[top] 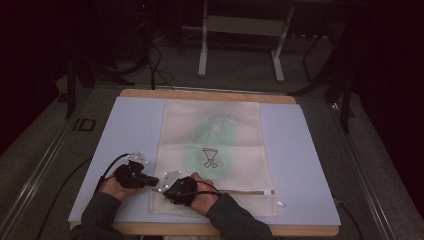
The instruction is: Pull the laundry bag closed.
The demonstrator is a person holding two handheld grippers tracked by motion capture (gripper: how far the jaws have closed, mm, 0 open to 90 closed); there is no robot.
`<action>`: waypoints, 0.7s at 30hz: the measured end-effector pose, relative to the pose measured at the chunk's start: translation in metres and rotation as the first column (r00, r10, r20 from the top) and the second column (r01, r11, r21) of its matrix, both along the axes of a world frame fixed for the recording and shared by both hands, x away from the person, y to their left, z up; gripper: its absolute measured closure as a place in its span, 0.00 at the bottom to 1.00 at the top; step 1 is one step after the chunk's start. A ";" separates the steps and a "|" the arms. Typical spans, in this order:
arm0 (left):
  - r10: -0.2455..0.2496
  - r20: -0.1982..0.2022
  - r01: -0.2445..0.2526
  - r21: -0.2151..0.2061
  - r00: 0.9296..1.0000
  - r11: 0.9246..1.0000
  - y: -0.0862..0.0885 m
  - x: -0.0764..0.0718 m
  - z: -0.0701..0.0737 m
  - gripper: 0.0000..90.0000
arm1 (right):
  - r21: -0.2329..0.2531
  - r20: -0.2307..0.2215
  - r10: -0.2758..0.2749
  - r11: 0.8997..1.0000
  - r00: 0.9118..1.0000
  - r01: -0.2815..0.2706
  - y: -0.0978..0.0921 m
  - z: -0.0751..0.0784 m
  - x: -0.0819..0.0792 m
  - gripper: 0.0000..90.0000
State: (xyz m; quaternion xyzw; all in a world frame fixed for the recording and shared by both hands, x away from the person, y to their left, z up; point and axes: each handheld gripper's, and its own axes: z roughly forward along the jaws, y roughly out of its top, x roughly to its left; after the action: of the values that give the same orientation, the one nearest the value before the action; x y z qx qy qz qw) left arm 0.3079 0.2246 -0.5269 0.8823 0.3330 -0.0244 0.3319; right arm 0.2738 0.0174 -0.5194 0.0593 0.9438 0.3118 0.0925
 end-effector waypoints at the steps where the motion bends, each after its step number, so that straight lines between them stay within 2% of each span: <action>1: 0.000 0.003 0.000 0.001 1.000 1.000 0.000 0.000 0.000 1.00 | -0.001 -0.002 -0.004 1.000 1.000 0.004 -0.001 0.000 0.000 0.91; 3: -0.001 0.004 0.001 0.001 1.000 1.000 0.000 0.000 0.000 1.00 | 0.000 -0.001 0.000 1.000 1.000 0.000 -0.001 0.000 0.000 0.91; 7: 0.000 0.002 0.000 -0.003 1.000 1.000 0.000 0.000 0.000 1.00 | 0.014 -0.025 -0.006 1.000 1.000 0.006 -0.005 0.002 0.002 0.91; 16: 0.001 0.001 -0.001 -0.002 1.000 1.000 0.000 0.000 0.000 1.00 | 0.013 -0.030 -0.004 1.000 1.000 0.005 -0.014 0.002 0.002 0.91; 19: 0.001 0.000 -0.001 -0.002 1.000 1.000 0.000 0.000 0.000 1.00 | 0.015 -0.052 -0.010 1.000 0.999 0.010 -0.017 0.003 0.003 0.91; 21: 0.001 0.001 -0.001 -0.003 1.000 1.000 0.000 0.000 0.000 1.00 | 0.022 -0.050 -0.006 1.000 0.999 0.007 -0.019 0.003 0.003 0.91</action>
State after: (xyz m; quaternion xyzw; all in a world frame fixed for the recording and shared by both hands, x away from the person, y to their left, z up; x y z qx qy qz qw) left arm 0.3077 0.2247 -0.5271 0.8815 0.3335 -0.0244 0.3335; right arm 0.2772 -0.0018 -0.5163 0.0712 0.9421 0.3204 0.0693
